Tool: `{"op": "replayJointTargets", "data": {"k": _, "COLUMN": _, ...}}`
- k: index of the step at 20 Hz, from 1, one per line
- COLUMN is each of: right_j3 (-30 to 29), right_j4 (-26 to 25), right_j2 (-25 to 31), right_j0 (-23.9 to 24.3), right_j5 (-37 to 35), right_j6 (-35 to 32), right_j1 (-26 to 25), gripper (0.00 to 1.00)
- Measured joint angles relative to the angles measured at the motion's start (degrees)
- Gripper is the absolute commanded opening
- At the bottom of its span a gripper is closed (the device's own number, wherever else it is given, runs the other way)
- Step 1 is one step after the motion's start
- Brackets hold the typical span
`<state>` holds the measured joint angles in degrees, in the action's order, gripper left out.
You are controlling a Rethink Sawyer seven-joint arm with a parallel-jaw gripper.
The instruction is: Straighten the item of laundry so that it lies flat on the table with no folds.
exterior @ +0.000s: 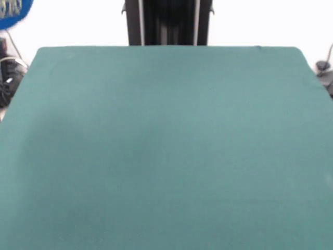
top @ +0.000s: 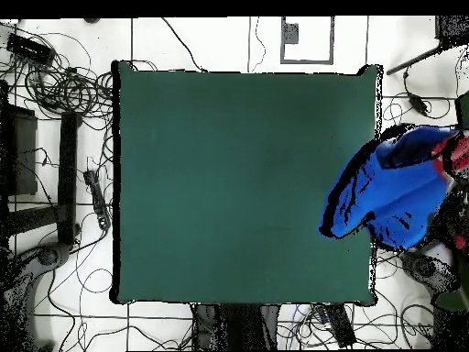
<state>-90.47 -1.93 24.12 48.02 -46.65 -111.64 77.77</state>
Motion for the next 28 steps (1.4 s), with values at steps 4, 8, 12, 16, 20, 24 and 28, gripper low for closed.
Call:
{"op": "replayJointTargets", "data": {"k": 4, "right_j3": -4.0, "right_j4": 0.6, "right_j2": 0.1, "right_j0": -1.4, "right_j5": 8.0, "right_j6": 0.0, "right_j1": 0.3, "gripper": 0.0}}
{"op": "replayJointTargets", "data": {"k": 8, "right_j3": -6.4, "right_j4": 0.6, "right_j2": 0.1, "right_j0": -3.7, "right_j5": 9.9, "right_j6": 0.0, "right_j1": 0.3, "gripper": 0.0}}
{"op": "replayJointTargets", "data": {"k": 12, "right_j3": -7.3, "right_j4": 0.2, "right_j2": -0.2, "right_j0": -7.4, "right_j5": 9.9, "right_j6": 0.0, "right_j1": 0.3, "gripper": 0.0}}
{"op": "replayJointTargets", "data": {"k": 16, "right_j3": -7.3, "right_j4": -0.8, "right_j2": -1.4, "right_j0": -11.4, "right_j5": 9.9, "right_j6": 0.0, "right_j1": 0.3, "gripper": 0.0}}
{"op": "replayJointTargets", "data": {"k": 20, "right_j3": -7.2, "right_j4": -2.0, "right_j2": -3.2, "right_j0": -15.5, "right_j5": 9.9, "right_j6": -0.1, "right_j1": 0.2, "gripper": 0.0}}
{"op": "replayJointTargets", "data": {"k": 24, "right_j3": -7.2, "right_j4": -4.2, "right_j2": -6.3, "right_j0": -21.5, "right_j5": 9.9, "right_j6": -0.7, "right_j1": -0.1, "gripper": 0.0}}
{"op": "replayJointTargets", "data": {"k": 28, "right_j3": -7.2, "right_j4": -4.9, "right_j2": -8.9, "right_j0": -25.4, "right_j5": 9.9, "right_j6": -1.6, "right_j1": -0.7, "gripper": 0.0}}
